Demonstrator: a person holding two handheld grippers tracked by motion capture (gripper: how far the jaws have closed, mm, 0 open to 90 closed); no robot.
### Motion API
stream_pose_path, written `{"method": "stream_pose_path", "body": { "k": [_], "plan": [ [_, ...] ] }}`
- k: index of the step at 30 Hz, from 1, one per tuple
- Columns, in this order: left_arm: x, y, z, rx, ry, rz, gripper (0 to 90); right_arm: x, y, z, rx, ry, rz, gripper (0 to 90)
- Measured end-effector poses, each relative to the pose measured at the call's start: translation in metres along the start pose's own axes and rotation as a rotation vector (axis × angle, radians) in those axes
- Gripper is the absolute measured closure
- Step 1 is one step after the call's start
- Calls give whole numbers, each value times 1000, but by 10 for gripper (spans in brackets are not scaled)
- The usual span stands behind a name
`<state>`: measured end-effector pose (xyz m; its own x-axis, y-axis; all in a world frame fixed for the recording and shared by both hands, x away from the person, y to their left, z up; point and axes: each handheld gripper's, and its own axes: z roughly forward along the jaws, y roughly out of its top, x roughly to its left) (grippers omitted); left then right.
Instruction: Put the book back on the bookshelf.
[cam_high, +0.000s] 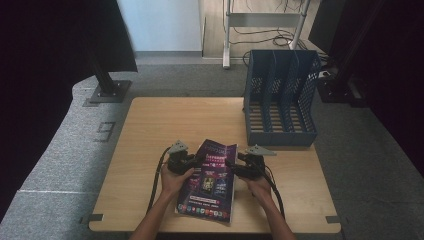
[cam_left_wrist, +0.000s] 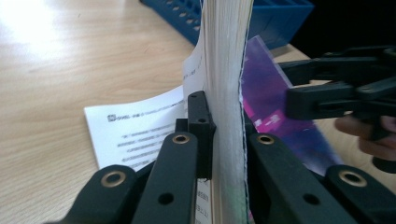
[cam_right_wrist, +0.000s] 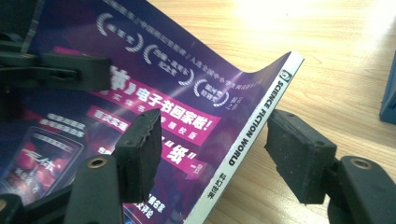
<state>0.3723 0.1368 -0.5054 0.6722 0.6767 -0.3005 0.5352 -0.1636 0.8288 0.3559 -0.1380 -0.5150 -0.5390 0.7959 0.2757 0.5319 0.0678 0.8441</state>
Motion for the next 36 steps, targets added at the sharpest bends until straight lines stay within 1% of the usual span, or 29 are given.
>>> {"method": "stream_pose_path", "body": {
  "k": [4, 7, 11, 12, 13, 14, 17, 25, 27, 30, 33, 36],
  "plan": [
    [5, -2, 6, 24, 8, -13, 852, 1, 0, 1, 2, 0, -3, 357],
    [8, -4, 12, 52, 18, -21, 851, 0, -1, 3, 11, -2, -3, 355],
    [10, -5, 17, 70, 22, -32, 850, -1, -2, 5, 22, -4, -2, 355],
    [13, -7, 21, 86, 30, -38, 850, -2, -2, 6, 24, -5, 1, 354],
    [13, -7, 21, 86, 30, -38, 849, -2, -2, 6, 30, -7, 3, 352],
    [15, -8, 24, 100, 34, -48, 849, -2, -3, 8, 31, -10, 3, 351],
    [16, -10, 27, 110, 37, -51, 848, -3, -4, 10, 44, -14, 5, 349],
    [19, -12, 32, 136, 44, -63, 844, -6, -4, 13, 52, -9, 9, 350],
    [21, -12, 34, 145, 42, -77, 839, -7, -3, 16, 62, -8, 9, 350],
    [23, -13, 34, 150, 41, -86, 836, -9, -1, 20, 73, -7, 5, 350],
    [23, -13, 35, 152, 42, -90, 836, -12, 0, 24, 81, -2, 12, 360],
    [24, -13, 35, 153, 41, -94, 835, -18, 0, 29, 91, 4, 29, 368]
  ]
}}
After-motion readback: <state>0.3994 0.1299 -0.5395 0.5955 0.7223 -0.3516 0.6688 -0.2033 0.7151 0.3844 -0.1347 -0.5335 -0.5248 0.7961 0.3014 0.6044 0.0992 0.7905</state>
